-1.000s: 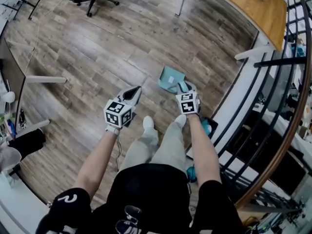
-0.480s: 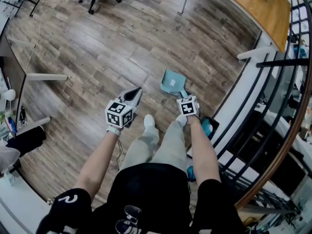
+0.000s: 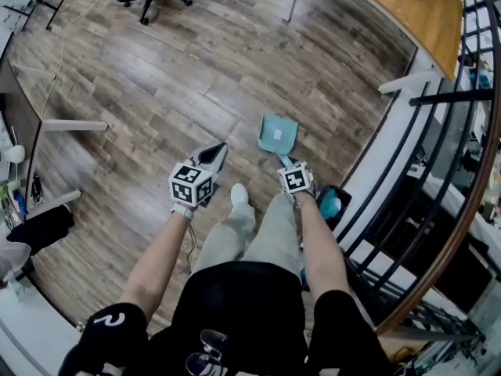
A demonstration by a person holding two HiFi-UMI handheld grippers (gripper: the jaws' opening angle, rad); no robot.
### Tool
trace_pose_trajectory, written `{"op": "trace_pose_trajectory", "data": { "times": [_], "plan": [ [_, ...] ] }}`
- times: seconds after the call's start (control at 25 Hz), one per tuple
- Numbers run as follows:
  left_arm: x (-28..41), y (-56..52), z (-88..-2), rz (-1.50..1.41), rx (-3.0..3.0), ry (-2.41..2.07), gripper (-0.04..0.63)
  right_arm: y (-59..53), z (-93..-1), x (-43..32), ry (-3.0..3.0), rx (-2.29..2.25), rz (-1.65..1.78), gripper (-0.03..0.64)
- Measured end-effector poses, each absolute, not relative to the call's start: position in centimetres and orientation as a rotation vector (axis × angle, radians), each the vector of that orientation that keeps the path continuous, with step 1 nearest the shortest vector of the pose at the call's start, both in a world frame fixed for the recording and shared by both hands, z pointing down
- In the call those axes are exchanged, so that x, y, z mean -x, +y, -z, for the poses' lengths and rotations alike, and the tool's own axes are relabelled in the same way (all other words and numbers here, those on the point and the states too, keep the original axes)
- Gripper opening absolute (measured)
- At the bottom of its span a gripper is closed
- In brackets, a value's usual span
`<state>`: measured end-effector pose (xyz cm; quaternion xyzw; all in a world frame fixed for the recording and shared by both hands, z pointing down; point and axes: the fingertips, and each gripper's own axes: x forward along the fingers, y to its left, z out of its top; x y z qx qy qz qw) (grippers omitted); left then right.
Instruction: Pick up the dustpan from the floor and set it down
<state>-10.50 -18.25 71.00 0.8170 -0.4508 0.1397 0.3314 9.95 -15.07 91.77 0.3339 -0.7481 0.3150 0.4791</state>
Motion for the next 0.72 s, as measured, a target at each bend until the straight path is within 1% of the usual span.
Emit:
{"op": "trace_pose_trajectory", "data": {
  "times": [0.4,0.72],
  "plan": [
    [10.8,-16.7,-71.0,-0.362,-2.135,-1.19,-0.003,-14.4,-90.0,-10.6,-1.868,-0.861,-0.783,0.153],
    [11.2,-15.2,-69.5,-0.347,-2.15,-1.197,-0.003,-14.8,-85.8,-10.2,-1.942,-0.942,-0.749,0.155]
  ]
}}
